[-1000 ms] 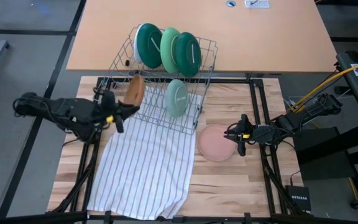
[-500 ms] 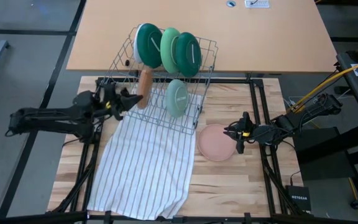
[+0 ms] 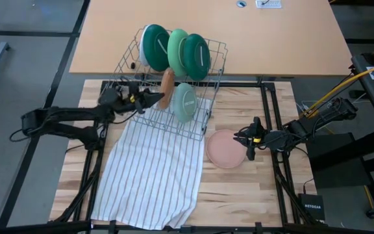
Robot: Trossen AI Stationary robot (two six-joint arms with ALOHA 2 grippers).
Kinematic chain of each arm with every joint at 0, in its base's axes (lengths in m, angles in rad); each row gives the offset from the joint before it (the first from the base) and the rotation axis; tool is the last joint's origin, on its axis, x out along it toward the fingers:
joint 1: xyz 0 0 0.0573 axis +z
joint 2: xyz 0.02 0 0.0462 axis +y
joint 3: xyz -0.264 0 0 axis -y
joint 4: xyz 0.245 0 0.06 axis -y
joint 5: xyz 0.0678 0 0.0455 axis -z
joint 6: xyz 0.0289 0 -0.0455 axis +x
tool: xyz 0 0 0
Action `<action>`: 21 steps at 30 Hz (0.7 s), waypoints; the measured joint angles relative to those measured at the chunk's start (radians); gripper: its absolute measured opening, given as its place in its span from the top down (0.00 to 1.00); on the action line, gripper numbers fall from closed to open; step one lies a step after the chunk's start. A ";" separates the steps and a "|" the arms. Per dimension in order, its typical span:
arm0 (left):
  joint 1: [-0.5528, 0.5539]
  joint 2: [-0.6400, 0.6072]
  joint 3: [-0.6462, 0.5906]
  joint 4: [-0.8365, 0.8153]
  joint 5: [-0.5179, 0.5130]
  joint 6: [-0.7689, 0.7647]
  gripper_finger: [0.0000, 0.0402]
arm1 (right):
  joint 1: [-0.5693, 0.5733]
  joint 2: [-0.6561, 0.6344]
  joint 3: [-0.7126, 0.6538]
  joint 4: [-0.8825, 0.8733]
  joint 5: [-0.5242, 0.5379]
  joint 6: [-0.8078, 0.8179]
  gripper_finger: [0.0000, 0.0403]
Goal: Sort dishes
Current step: Put the orange plate into the dishwasher rack
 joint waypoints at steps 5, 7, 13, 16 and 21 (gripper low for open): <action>0.066 0.113 0.000 0.090 0.062 -0.075 1.00 | 0.000 0.000 0.000 -0.001 0.000 0.000 0.79; 0.091 0.142 0.000 0.134 0.084 -0.098 1.00 | 0.000 0.000 0.000 -0.002 0.000 0.000 0.79; 0.140 0.169 0.000 0.141 0.100 -0.132 1.00 | 0.000 0.000 0.000 -0.003 0.000 0.000 0.79; 0.147 0.169 0.000 0.143 0.111 -0.142 1.00 | 0.000 0.000 0.000 -0.004 0.000 0.000 0.79; 0.149 0.169 0.000 0.090 0.116 -0.146 1.00 | 0.000 0.000 0.000 -0.004 -0.004 0.000 0.79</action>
